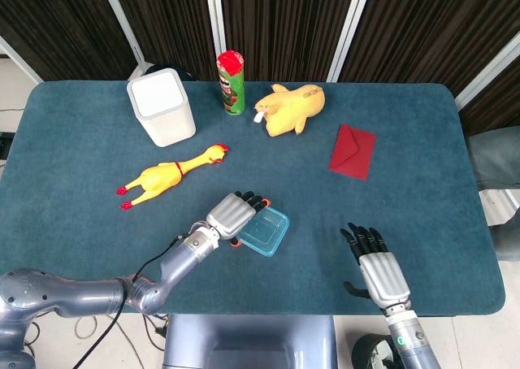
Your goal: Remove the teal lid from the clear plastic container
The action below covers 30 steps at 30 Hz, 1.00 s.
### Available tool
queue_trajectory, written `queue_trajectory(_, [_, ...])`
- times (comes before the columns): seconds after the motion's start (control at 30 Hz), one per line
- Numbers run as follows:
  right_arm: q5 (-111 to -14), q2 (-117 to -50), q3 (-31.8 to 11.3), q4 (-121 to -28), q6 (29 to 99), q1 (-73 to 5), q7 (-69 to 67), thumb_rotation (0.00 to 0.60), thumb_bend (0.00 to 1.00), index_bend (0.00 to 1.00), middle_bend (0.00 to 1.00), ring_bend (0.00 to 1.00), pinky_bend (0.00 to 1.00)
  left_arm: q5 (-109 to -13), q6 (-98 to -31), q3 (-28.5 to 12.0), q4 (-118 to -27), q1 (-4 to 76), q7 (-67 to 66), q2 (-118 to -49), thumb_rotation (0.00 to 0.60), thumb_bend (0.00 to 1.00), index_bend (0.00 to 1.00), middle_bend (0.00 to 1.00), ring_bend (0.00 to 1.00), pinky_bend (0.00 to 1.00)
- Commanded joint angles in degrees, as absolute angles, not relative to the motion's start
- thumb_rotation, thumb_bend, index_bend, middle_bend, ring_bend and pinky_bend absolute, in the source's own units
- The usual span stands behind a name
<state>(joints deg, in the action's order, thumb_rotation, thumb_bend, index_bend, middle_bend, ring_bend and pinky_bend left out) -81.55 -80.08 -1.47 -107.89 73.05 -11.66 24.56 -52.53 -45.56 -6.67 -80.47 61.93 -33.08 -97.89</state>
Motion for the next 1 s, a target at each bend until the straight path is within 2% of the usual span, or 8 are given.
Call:
queue_trajectory(0.03, [-80.66, -82.71, -1.50, -107.65, 72.07, -12.55, 26.77, 0.600, 0.27, 0.00, 0.00, 0.00, 0.00, -52.00, -46.08, -6.84, -80.20, 61.88, -33.22, -98.54, 0.600, 0.15, 0.16, 0.21, 0.17, 0.31])
queue_trajectory(0.23, [-78.60, -87.09, -2.84, -106.00, 71.33, -13.91, 29.85, 0.600, 0.27, 0.00, 0.00, 0.00, 0.00, -50.97, -46.01, -7.03, -79.40, 62.37, -33.91, -99.82, 0.600, 0.15, 0.16, 0.21, 0.17, 0.31])
queue_trajectory(0.6, [-73.66, -92.73, -8.38, -103.61, 71.63, -17.30, 32.99, 0.600, 0.27, 0.00, 0.00, 0.00, 0.00, -49.02, -46.23, -7.55, -77.25, 63.30, -35.36, -102.18, 0.600, 0.15, 0.16, 0.21, 0.17, 0.31])
queue_trajectory(1.0, [-71.56, -96.62, -9.59, -101.07, 72.93, -19.31, 35.29, 0.600, 0.27, 0.00, 0.00, 0.00, 0.00, -47.48, -47.31, -8.05, -77.04, 63.71, -36.65, -103.77, 0.600, 0.15, 0.16, 0.21, 0.17, 0.31])
